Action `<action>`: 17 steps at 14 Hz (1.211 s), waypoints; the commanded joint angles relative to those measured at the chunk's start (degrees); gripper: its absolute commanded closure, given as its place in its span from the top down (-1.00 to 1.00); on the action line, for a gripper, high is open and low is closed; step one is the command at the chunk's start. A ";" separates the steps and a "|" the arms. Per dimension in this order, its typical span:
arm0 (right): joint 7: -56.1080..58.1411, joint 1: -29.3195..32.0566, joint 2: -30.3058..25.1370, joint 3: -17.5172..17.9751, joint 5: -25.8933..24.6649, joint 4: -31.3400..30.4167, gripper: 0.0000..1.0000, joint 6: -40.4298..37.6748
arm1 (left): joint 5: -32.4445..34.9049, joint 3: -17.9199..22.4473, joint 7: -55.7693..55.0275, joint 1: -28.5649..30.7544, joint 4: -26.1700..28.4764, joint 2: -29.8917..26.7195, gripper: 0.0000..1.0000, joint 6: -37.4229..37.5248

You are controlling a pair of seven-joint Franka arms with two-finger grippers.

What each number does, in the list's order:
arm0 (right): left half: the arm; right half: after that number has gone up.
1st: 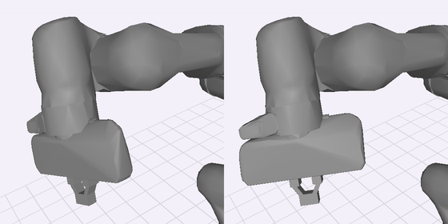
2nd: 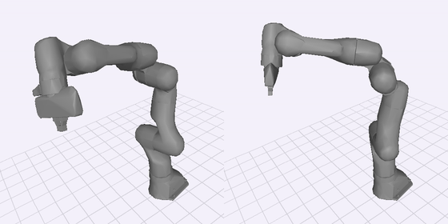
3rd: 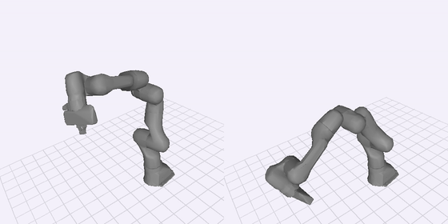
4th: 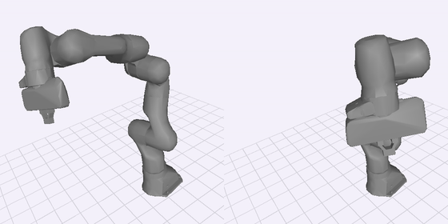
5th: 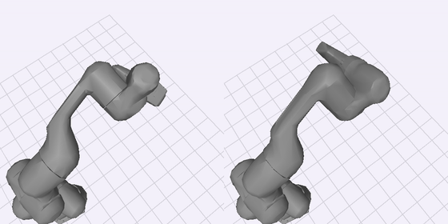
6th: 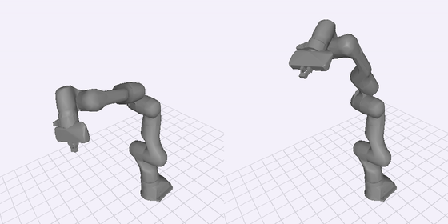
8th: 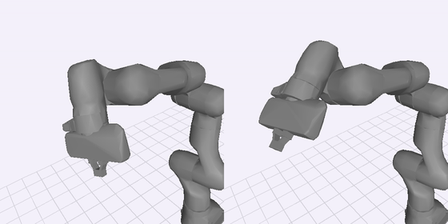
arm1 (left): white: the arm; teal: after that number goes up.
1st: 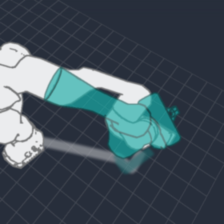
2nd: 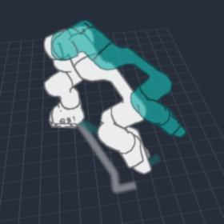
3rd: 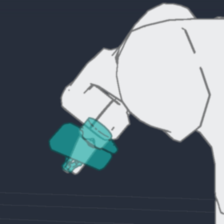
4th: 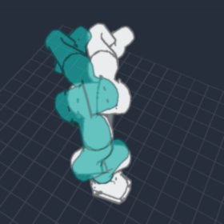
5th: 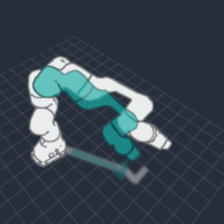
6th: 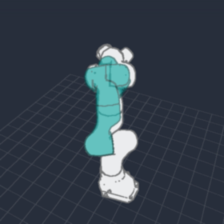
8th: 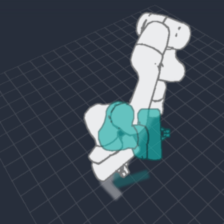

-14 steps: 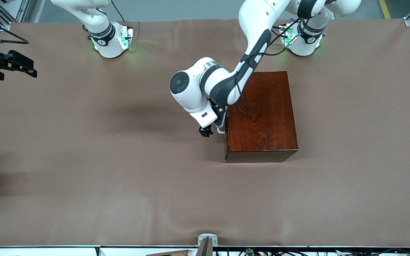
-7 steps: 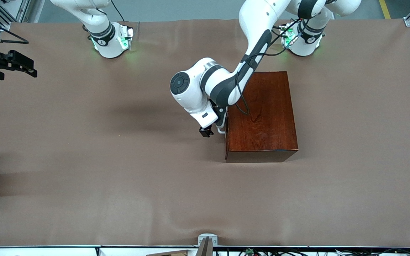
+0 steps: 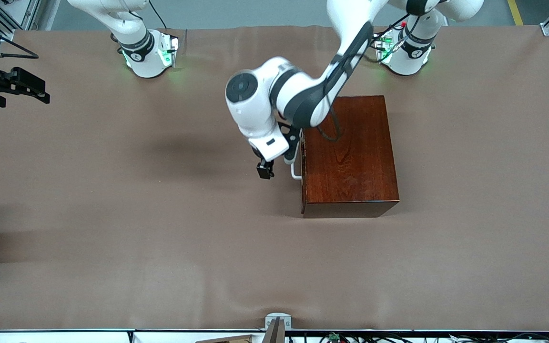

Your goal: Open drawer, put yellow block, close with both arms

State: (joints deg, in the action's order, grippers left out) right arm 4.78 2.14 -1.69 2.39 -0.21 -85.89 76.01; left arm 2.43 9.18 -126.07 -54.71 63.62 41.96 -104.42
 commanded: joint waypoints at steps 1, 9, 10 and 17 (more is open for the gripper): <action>0.50 0.84 0.02 0.60 -0.32 0.64 1.00 -0.51 | -1.29 -0.22 3.97 3.10 1.77 -7.13 1.00 1.15; 0.59 0.84 0.02 0.60 -0.32 0.64 1.00 -0.60 | -0.32 0.40 41.83 12.85 3.09 -23.22 1.00 14.86; 0.59 0.84 0.02 0.60 -0.32 0.64 1.00 -0.60 | -0.32 0.31 46.39 14.87 3.18 -24.80 1.00 15.65; 0.50 0.84 0.02 0.60 -0.32 0.64 1.00 -0.60 | -0.32 0.22 82.94 25.86 4.85 -31.23 1.00 23.91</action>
State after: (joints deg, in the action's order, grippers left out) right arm 4.78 2.14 -1.69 2.40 -0.21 -85.89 75.99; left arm 2.29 9.95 -51.46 -31.34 66.49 12.79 -81.69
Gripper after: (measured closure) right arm 0.000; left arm 0.000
